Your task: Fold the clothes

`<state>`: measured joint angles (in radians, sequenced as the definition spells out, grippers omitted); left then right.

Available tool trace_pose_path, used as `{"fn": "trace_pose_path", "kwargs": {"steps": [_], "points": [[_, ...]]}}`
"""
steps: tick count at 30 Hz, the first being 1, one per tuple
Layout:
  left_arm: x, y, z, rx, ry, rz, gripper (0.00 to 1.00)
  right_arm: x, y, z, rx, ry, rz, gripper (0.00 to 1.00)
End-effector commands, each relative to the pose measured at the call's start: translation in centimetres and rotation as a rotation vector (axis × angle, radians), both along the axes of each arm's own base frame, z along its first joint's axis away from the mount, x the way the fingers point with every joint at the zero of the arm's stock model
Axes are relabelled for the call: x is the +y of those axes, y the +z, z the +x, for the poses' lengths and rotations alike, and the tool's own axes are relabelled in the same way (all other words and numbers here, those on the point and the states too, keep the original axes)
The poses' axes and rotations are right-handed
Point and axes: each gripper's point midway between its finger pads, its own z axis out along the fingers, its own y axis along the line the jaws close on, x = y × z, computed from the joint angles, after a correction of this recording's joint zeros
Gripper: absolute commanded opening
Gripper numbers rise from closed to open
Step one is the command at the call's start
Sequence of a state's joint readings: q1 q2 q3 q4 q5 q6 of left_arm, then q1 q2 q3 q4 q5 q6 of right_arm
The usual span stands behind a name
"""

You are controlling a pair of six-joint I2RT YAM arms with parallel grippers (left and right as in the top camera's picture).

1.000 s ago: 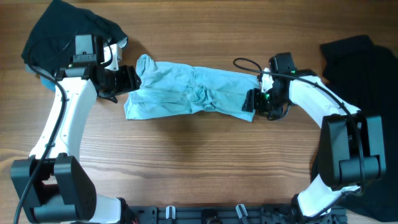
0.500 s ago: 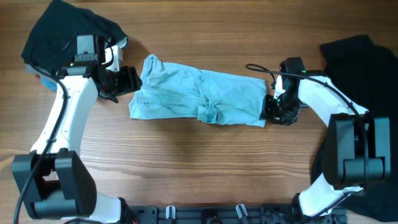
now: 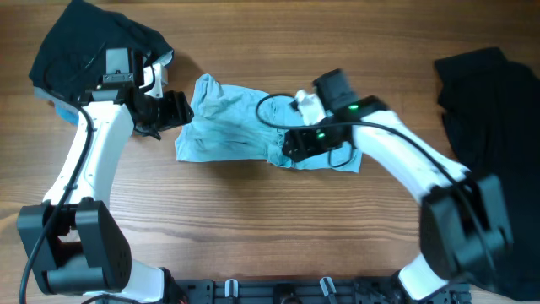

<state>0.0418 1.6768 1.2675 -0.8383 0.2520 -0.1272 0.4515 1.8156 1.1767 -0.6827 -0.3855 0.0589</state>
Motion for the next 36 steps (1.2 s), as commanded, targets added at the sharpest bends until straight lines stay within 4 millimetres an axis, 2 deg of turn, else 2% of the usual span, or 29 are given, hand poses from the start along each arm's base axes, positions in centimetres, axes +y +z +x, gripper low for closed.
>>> {"fn": "trace_pose_path", "kwargs": {"steps": [1, 3, 4, 8, 11, 14, 16, 17, 19, 20, 21, 22, 24, 25, 26, 27, 28, 29, 31, 32, 34, 35, 36], "points": [[0.1, -0.2, 0.3, -0.001, -0.015, 0.015, 0.69, 0.2, -2.1, -0.4, 0.042, -0.003, -0.043, 0.34], [0.1, -0.1, 0.3, -0.002, -0.015, 0.015, 0.69, 0.2, -1.8, 0.2, 0.010, 0.009, -0.040, 0.11], [0.1, -0.1, 0.3, -0.003, -0.015, 0.015, 0.69, 0.1, -1.8, 0.5, -0.002, 0.006, -0.043, 0.04], [0.1, -0.2, 0.2, -0.001, -0.015, 0.015, 0.68, -0.9, -1.7, 2.3, -0.040, -0.091, -0.087, 0.04], [0.1, -0.2, 0.2, -0.001, -0.015, 0.015, 0.68, -0.1, 0.1, 3.6, -0.129, -0.002, -0.048, 0.04], [0.1, -0.2, 0.3, -0.001, -0.015, 0.015, 0.68, 0.5, 2.8, 5.1, -0.218, 0.014, -0.018, 0.05], [0.1, -0.2, 0.3, -0.001, -0.015, 0.015, 0.69, 0.6, 3.1, 5.3, -0.231, 0.013, -0.011, 0.07], [0.1, -0.2, 0.3, -0.001, -0.015, 0.015, 0.69, 0.6, 3.0, 5.4, -0.233, 0.012, -0.011, 0.12], [0.1, -0.1, 0.3, -0.002, -0.015, 0.015, 0.69, 0.1, 2.9, 5.8, -0.232, -0.040, -0.039, 0.41], [0.1, -0.1, 0.3, -0.005, -0.015, 0.015, 0.69, -0.2, 2.8, 6.0, -0.230, -0.075, -0.053, 0.65], [0.1, -0.1, 0.4, -0.006, -0.015, 0.015, 0.69, -0.4, 2.7, 6.2, -0.228, -0.098, -0.059, 0.68], [0.1, -0.1, 0.4, -0.006, -0.015, 0.015, 0.69, -0.3, 2.8, 6.3, -0.231, -0.109, -0.055, 0.62], [0.1, -0.1, 0.3, -0.005, -0.015, 0.015, 0.69, 0.0, 2.9, 6.3, -0.230, -0.102, -0.038, 0.35], [0.1, -0.1, 0.3, -0.005, -0.015, 0.015, 0.69, 0.5, 3.0, 6.0, -0.215, -0.089, -0.007, 0.15], [0.1, -0.1, 0.3, -0.005, -0.015, 0.015, 0.69, 1.1, 2.8, 5.6, -0.193, -0.074, 0.020, 0.04], [0.1, -0.1, 0.3, -0.005, -0.015, 0.015, 0.69, 1.4, 2.1, 5.2, -0.163, -0.063, 0.034, 0.04], [0.1, -0.1, 0.3, -0.006, -0.015, 0.015, 0.69, 1.4, 0.1, 5.0, -0.128, -0.061, 0.021, 0.05], [0.1, -0.1, 0.4, -0.007, -0.015, 0.015, 0.69, 1.8, -0.9, 5.1, -0.109, -0.055, 0.034, 0.04], [0.1, -0.1, 0.4, -0.009, -0.015, 0.015, 0.69, 2.4, -2.1, 4.8, -0.071, -0.043, 0.063, 0.04], [0.1, -0.1, 0.4, -0.008, -0.015, 0.015, 0.69, 2.3, -2.2, 4.8, -0.062, -0.051, 0.061, 0.11], [0.1, -0.1, 0.3, -0.003, -0.015, 0.015, 0.69, 2.1, -1.5, 5.2, -0.077, -0.049, 0.067, 0.36], [0.1, -0.2, 0.2, 0.001, -0.015, 0.015, 0.72, 1.9, -0.7, 5.5, -0.093, -0.040, 0.069, 0.51], [0.1, -0.2, 0.2, 0.003, -0.015, 0.015, 0.78, 1.8, -0.2, 5.6, -0.104, -0.031, 0.069, 0.58]]}}
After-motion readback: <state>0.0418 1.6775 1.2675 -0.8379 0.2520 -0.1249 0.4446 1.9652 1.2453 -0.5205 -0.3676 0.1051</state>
